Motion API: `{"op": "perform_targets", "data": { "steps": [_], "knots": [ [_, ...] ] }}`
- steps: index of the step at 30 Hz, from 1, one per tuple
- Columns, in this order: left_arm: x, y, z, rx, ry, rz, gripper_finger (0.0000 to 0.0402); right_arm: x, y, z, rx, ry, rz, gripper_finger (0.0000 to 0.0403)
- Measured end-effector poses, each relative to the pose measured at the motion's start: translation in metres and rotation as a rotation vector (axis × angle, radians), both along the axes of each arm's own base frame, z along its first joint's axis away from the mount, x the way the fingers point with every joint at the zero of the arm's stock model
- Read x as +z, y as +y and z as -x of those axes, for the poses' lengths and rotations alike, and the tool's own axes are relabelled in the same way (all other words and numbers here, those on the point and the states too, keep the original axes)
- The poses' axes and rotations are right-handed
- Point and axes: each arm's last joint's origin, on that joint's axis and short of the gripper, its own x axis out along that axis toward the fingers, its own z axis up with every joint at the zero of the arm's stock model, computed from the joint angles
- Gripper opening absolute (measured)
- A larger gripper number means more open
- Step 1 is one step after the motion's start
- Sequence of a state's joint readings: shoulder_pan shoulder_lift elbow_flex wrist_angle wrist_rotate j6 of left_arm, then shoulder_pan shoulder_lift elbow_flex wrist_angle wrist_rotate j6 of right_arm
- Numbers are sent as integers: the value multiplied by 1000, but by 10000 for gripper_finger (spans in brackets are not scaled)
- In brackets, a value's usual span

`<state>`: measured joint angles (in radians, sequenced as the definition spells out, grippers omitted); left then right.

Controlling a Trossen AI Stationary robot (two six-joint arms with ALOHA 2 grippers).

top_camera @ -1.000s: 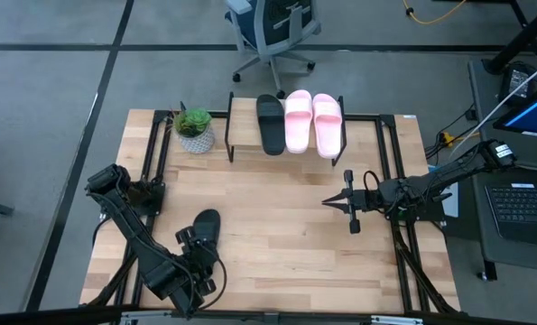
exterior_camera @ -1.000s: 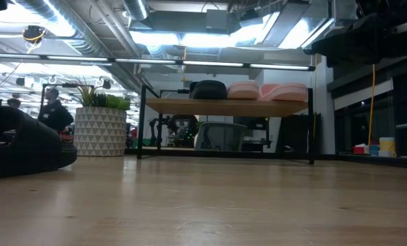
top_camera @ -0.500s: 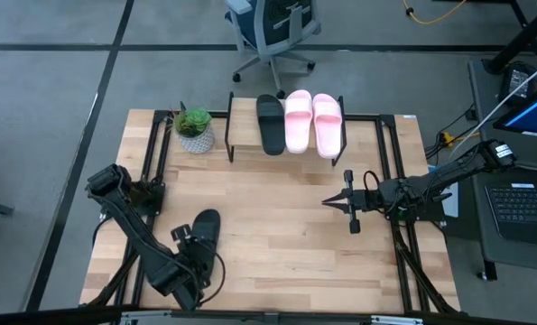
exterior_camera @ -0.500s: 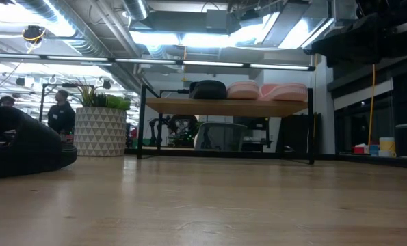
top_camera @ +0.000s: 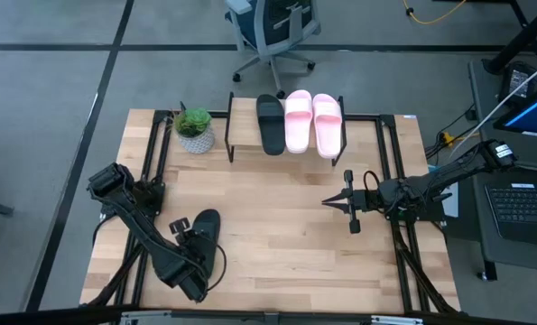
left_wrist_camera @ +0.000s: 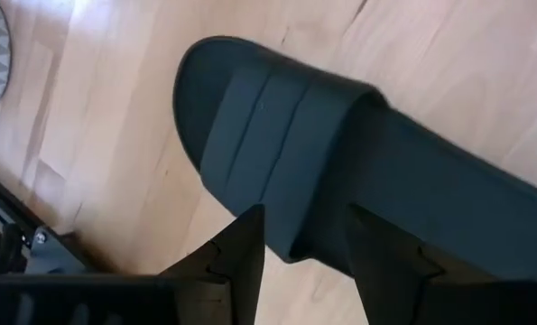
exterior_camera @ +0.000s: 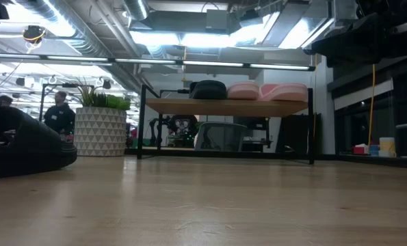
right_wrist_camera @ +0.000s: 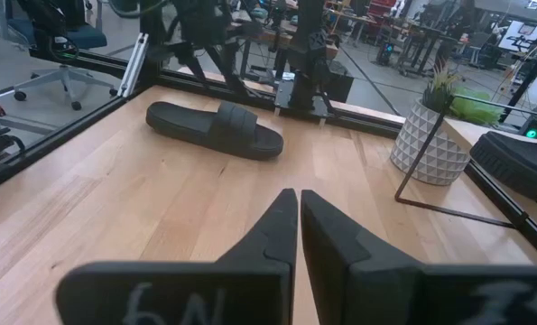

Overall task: Pick and place slides into the shelf
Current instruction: Put the black slide on the shelf

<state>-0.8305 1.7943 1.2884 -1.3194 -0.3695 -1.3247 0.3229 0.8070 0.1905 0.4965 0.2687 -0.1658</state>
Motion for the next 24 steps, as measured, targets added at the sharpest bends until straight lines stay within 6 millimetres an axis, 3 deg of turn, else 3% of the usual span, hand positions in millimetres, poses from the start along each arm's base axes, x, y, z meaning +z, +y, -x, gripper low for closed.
{"op": "perform_targets", "data": {
  "steps": [11,24],
  "knots": [
    [-10,2,0,-72,9,-6,142,0,0,0,0,0,0,21],
    [-24,18,-4,-28,34,-37,142,0,0,0,0,0,0,21]
  ]
}}
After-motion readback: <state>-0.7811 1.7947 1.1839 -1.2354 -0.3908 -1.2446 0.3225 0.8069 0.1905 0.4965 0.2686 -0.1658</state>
